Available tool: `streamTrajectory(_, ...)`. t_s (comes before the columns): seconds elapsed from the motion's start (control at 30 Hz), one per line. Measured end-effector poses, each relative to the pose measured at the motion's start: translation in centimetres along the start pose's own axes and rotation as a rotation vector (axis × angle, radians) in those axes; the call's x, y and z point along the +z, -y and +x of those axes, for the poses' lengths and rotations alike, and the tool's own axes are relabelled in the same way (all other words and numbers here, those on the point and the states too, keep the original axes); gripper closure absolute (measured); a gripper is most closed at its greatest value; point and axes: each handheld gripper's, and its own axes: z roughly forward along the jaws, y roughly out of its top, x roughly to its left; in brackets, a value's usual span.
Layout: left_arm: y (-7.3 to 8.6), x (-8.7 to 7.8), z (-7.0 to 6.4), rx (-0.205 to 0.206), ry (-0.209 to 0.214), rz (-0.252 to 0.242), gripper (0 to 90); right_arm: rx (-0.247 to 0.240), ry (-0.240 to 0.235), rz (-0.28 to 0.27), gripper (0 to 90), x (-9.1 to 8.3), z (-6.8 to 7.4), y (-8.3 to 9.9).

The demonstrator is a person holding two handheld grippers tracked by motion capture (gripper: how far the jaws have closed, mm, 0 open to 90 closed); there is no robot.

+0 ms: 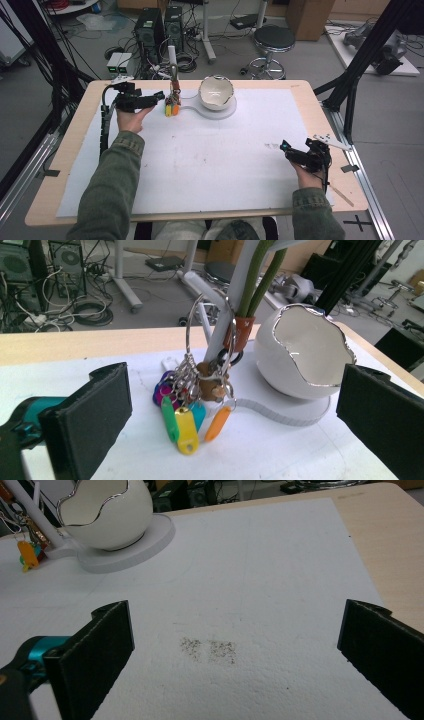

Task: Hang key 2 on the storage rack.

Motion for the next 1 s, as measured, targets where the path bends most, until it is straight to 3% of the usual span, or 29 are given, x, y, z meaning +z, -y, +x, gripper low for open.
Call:
streamTrajectory(0.33, 1.9, -2.3, 0.4, 0.003, -0.034, -0.020, 1.6, -0.001, -0.001, 0.003, 0.5, 0.1, 0.1, 0.0)
streamTrajectory(0.7, 4.0, -4.9, 1.7, -0.026, -0.077, -0.041, 1.7, -0.004, 0.000, 0.004, 0.5, 0.2, 0.2, 0.1)
streamTrajectory(0.9, 5.1, -6.4, 2.2, -0.010, -0.102, -0.031, 1.6, -0.018, -0.002, 0.011, 0.5, 0.3, 0.3, 0.1)
streamTrajectory(1.0, 5.7, -7.2, 2.7, -0.029, -0.102, -0.044, 1.7, -0.020, -0.002, 0.014, 0.5, 0.4, 0.4, 0.1)
